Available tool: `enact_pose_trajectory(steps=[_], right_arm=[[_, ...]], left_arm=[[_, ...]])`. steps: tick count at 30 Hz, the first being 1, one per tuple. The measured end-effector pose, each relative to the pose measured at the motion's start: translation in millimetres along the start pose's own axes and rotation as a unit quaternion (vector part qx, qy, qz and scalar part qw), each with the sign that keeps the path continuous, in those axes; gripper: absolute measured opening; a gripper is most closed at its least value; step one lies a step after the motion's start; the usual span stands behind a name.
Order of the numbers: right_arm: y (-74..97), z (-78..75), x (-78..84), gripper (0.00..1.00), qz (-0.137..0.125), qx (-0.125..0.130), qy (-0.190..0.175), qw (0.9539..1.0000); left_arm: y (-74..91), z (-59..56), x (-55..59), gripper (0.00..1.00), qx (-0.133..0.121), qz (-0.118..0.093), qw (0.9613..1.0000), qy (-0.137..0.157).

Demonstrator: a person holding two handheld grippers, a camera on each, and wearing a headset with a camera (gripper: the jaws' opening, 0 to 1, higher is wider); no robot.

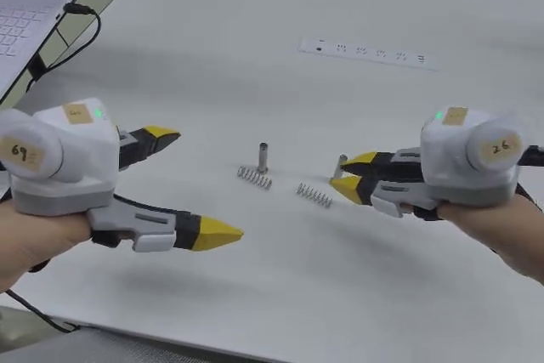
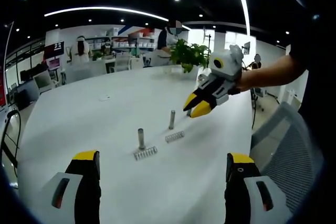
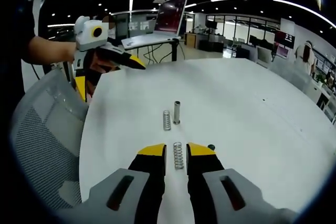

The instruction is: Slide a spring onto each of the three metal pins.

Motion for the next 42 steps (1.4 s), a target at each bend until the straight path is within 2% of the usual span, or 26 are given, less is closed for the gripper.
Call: enact_pose_trajectory(steps=[9,15,25,31,32,35,39,42], right_arm=[[-17.3,1.6,6.5,0.12,0.019,0.001,-0.006,0.9998],[-29.6,-0.3,21.8,0.12,0.043,0.000,-0.013,0.9990],[-46.2,1.6,30.5,0.12,0.063,-0.001,-0.011,0.9980],[-50.7,2.4,44.9,0.11,0.091,-0.002,-0.014,0.9958],[-49.6,1.1,45.8,0.10,0.082,0.002,-0.014,0.9966],[-47.3,1.0,47.8,0.09,0.080,-0.004,-0.008,0.9968],[-46.1,2.6,44.9,0.08,0.081,-0.005,0.020,0.9965],[-38.8,4.0,38.1,0.08,0.073,-0.014,0.018,0.9971]], left_arm=[[2.8,0.9,2.5,0.98,-0.003,0.002,1.0000,0.002],[3.4,0.2,3.7,0.98,-0.004,0.004,1.0000,0.003],[4.3,-0.6,4.4,0.97,-0.004,0.006,1.0000,0.004],[7.3,-1.0,7.2,0.97,-0.006,0.008,0.9999,0.006],[7.6,-1.0,7.7,0.97,-0.006,0.008,0.9999,0.006],[7.5,-1.7,9.1,0.97,-0.005,0.011,0.9999,0.007],[3.5,-4.7,8.5,0.97,0.001,0.013,0.9999,0.005],[1.0,-6.8,5.6,0.97,0.006,0.009,0.9999,0.004]])
Point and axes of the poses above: the centre of the closed fingertips' face, and the gripper's own axes: y roughly backward along the fingers, z roughly to its left, x roughly out of its underside, the point moved 8 cm from there along y, roughly backward along the fingers, and after that the axes turned 6 degrees about x, right-handed, at the moved point
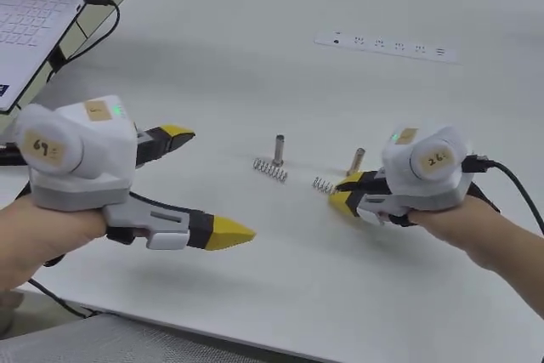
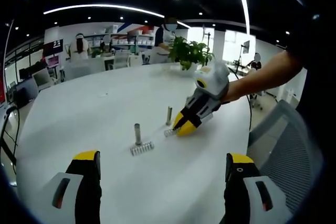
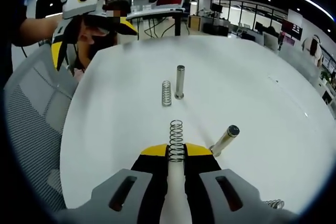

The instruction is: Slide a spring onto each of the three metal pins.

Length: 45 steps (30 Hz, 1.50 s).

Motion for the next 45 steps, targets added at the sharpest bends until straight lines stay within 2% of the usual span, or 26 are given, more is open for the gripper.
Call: enact_pose_trajectory(steps=[7,12,21,23,27,30,38,45], right_arm=[[27.2,-5.2,-8.8,0.08,-0.013,-0.002,0.017,0.9998],[45.0,-2.8,-16.0,0.08,-0.022,-0.011,0.022,0.9995],[67.7,13.3,-23.0,0.08,-0.032,-0.039,0.056,0.9972],[71.1,16.9,-23.2,0.08,-0.030,-0.046,0.071,0.9959],[76.6,21.5,-25.0,0.08,-0.031,-0.057,0.092,0.9937],[79.9,24.4,-26.9,0.08,-0.033,-0.063,0.102,0.9923],[90.0,32.6,-31.5,0.08,-0.046,-0.086,0.117,0.9884],[98.0,35.9,-32.7,0.08,-0.053,-0.095,0.129,0.9857]], left_arm=[[-9.0,-4.9,-5.9,0.96,0.012,-0.004,0.9999,-0.005],[-19.8,-10.4,-10.6,0.94,0.026,-0.004,0.9996,-0.012],[-42.8,-21.1,-23.6,0.87,0.066,-0.010,0.9974,-0.029],[-46.6,-23.0,-24.8,0.84,0.074,-0.011,0.9967,-0.032],[-55.9,-30.3,-27.6,0.76,0.106,-0.014,0.9936,-0.037],[-61.6,-34.9,-29.4,0.66,0.127,-0.015,0.9910,-0.038],[-77.8,-42.9,-35.1,0.51,0.153,-0.019,0.9870,-0.045],[-89.8,-54.6,-39.0,0.37,0.186,-0.020,0.9812,-0.047]])
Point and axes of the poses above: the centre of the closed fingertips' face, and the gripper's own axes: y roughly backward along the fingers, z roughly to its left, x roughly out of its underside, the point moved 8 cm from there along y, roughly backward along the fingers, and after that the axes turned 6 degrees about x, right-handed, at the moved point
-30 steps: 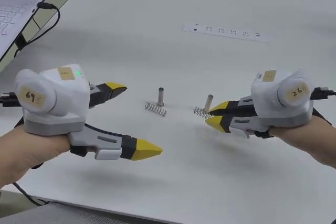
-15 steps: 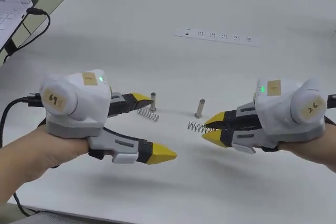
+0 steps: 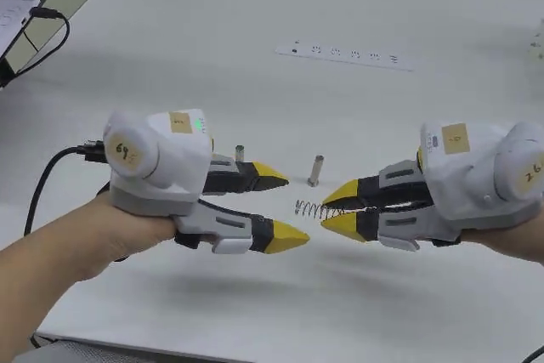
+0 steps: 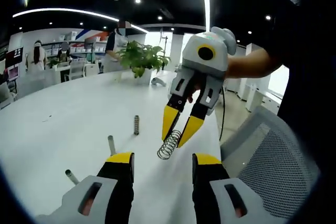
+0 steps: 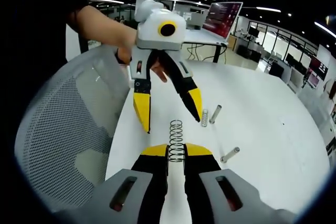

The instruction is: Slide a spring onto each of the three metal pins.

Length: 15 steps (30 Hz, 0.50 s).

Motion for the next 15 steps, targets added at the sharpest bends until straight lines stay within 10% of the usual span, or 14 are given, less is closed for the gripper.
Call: enact_pose_trajectory(steps=[15], right_arm=[[5.0,6.7,-7.6,0.08,-0.007,-0.015,0.011,0.9998]], left_arm=[[-8.5,-6.2,-7.2,0.06,0.029,-0.012,0.9995,-0.007]])
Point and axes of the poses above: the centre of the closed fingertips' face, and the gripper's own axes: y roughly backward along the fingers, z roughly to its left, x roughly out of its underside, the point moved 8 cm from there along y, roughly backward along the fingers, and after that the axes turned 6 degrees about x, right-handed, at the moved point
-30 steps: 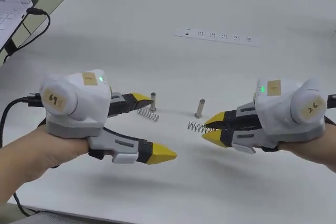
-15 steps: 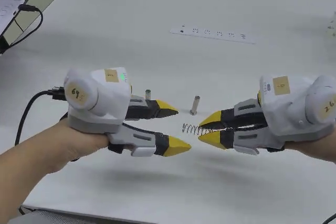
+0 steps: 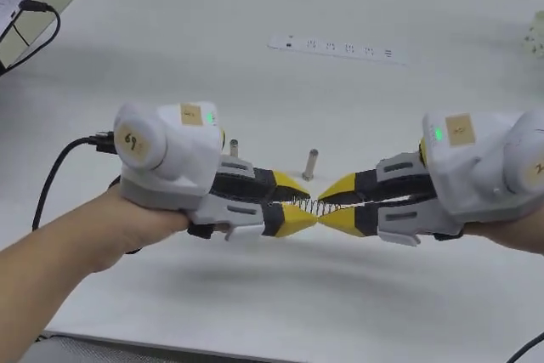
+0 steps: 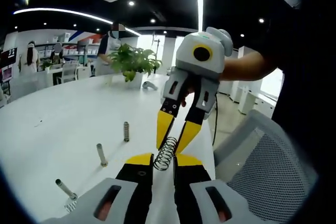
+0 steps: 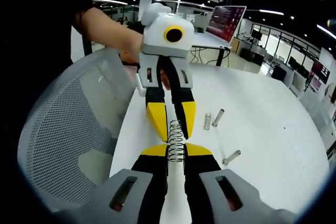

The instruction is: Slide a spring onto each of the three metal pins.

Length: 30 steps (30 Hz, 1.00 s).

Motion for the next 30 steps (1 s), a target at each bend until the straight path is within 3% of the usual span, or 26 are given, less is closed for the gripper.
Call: enact_pose_trajectory(steps=[4,14,21,30], right_arm=[[2.0,-0.1,-1.6,0.08,-0.009,0.001,-0.007,0.9999],[5.7,-1.6,-3.6,0.08,-0.021,0.004,-0.010,0.9997],[6.2,1.2,-3.2,0.08,-0.020,0.000,-0.014,0.9997],[9.7,0.6,-1.6,0.14,-0.023,-0.003,-0.046,0.9987]], left_arm=[[1.0,-0.9,0.1,0.06,0.002,-0.006,1.0000,0.004],[2.4,-5.0,-2.7,0.05,-0.005,-0.012,0.9997,-0.018],[1.7,-10.2,-3.1,0.03,0.001,-0.004,0.9993,-0.036],[2.0,-10.9,-4.8,0.03,0.007,-0.009,0.9996,-0.025]])
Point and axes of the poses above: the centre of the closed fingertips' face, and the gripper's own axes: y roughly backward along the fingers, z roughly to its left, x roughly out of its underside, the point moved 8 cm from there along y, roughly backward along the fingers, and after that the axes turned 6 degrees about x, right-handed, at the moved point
